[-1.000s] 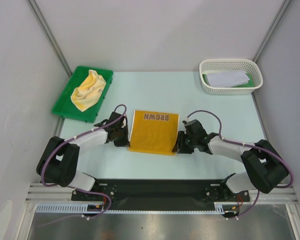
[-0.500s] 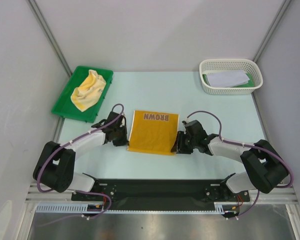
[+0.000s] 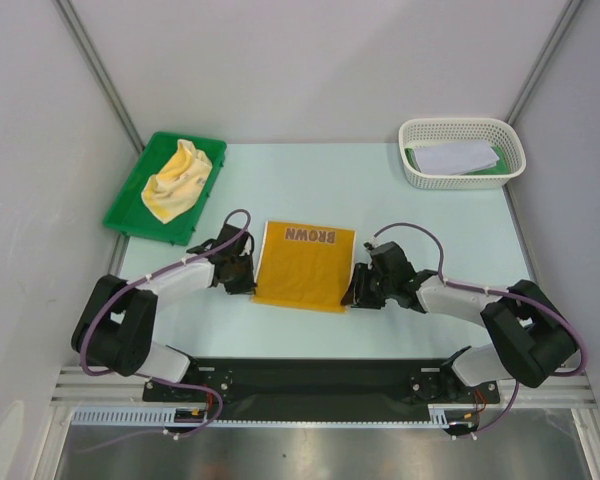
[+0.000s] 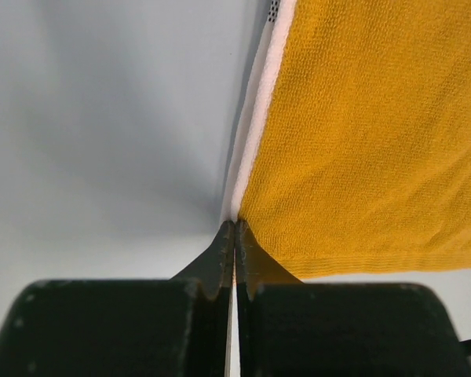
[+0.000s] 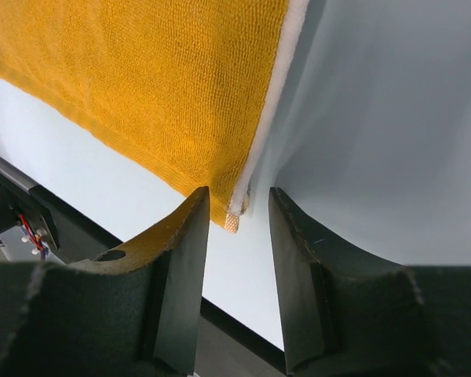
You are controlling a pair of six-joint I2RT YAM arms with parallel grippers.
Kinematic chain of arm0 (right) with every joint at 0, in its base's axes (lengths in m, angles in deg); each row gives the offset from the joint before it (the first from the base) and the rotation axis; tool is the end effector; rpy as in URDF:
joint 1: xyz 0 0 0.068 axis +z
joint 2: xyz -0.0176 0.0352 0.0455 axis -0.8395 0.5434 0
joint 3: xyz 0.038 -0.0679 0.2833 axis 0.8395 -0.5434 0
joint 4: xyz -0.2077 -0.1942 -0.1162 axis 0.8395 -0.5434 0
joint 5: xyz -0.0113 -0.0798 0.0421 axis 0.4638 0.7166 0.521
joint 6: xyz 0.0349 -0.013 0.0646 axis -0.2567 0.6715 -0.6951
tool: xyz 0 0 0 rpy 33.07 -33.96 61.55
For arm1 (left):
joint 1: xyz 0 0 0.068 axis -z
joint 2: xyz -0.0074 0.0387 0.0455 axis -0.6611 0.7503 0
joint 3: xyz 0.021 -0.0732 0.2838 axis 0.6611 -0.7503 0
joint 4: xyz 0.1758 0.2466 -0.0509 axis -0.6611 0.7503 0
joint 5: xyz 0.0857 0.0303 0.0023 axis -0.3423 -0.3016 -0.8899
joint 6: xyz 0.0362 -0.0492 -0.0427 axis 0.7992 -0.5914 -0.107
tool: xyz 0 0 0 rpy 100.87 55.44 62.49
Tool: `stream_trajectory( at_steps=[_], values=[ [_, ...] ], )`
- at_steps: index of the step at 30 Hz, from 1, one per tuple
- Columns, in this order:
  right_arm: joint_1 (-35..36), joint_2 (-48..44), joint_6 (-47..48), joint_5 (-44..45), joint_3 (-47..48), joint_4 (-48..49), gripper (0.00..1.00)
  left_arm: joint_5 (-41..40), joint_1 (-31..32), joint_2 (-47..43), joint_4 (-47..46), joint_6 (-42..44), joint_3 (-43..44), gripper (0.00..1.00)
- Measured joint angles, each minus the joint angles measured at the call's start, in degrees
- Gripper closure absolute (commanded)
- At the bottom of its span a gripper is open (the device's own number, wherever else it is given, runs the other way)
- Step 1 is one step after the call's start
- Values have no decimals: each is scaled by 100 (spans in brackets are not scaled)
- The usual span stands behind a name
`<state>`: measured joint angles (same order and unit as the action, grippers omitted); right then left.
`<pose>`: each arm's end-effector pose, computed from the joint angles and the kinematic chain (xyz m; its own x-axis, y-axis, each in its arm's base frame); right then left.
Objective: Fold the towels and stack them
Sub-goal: Fold the towel
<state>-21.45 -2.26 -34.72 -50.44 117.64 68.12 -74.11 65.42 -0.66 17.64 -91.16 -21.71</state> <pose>0.2313 0.1857 0.1100 -0.9267 0.0881 -0.3654 -0.1415 0.8189 0.5563 0.2703 -0.1233 0.1189 -0.9321 -0.1411 -0.3335 -0.0607 0.9688 -0.2402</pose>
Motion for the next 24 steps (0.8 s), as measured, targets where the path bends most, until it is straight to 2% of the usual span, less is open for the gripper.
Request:
stream_trajectory(
  at_steps=[7, 9, 10, 16, 21, 23, 24],
  values=[
    [131, -7, -146, -68, -125, 203, 63, 7, 0, 9, -20, 2, -4, 100],
    [155, -9, -175, -85, -166, 286, 70, 7, 0, 9, -24, 2, -9, 100],
    [166, -7, -192, -79, -179, 291, 76, 9, 0, 11, -26, 2, -9, 100],
    [175, -52, -223, 4, -234, 245, 91, 76, -2, 48, -83, 2, -13, 100],
    [120, -323, -127, 155, -234, -61, 90, 302, 0, 28, -404, -48, -125, 100],
    [87, -391, -98, 208, -234, -195, 79, 363, 24, -13, -540, -96, -197, 99],
    [87, -415, -94, 225, -234, -240, 73, 380, 42, -33, -586, -111, -227, 91]
  ],
)
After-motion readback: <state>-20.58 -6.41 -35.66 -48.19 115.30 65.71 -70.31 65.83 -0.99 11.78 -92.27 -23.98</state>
